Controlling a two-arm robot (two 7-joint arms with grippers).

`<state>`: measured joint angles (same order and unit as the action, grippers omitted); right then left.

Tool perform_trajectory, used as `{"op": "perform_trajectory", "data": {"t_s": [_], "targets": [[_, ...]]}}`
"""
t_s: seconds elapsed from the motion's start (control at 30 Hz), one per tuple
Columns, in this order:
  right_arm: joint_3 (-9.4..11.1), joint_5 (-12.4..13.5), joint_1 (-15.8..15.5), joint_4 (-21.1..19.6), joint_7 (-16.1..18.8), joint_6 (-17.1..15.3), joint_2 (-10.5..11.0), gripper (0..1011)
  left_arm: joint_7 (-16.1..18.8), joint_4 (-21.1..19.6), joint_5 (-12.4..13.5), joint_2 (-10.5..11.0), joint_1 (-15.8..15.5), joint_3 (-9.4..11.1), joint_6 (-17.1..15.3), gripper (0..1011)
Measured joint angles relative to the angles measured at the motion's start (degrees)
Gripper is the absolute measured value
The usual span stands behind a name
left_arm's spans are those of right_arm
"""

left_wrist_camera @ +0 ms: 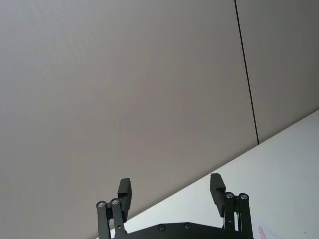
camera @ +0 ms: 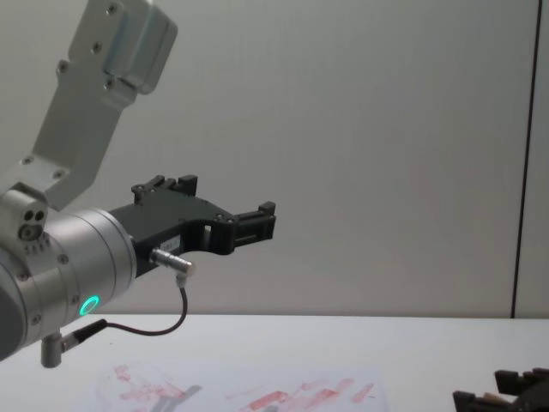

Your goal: Use the one hand to pick up the stamp and affix it onto the A4 paper.

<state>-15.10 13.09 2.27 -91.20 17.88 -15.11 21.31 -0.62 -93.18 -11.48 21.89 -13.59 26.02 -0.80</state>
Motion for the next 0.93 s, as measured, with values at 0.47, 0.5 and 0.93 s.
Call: {"op": "perform_trajectory", "data": {"t_s": [0.47, 0.5, 0.93], "targets": [[-0.1, -0.2, 0.3, 0.4, 0.0, 0.0, -0.2, 981, 0.0, 0.0, 0.0, 0.0, 0.0, 0.0, 0.0, 1002], [-0.1, -0.3, 0.3, 0.5, 0.0, 0.0, -0.2, 1001, 0.0, 0.0, 0.0, 0.0, 0.0, 0.0, 0.0, 1002], [-0.1, -0.3, 0.4, 0.6, 0.0, 0.0, -0.3, 1001, 0.0, 0.0, 0.0, 0.0, 0.0, 0.0, 0.0, 1002]]}}
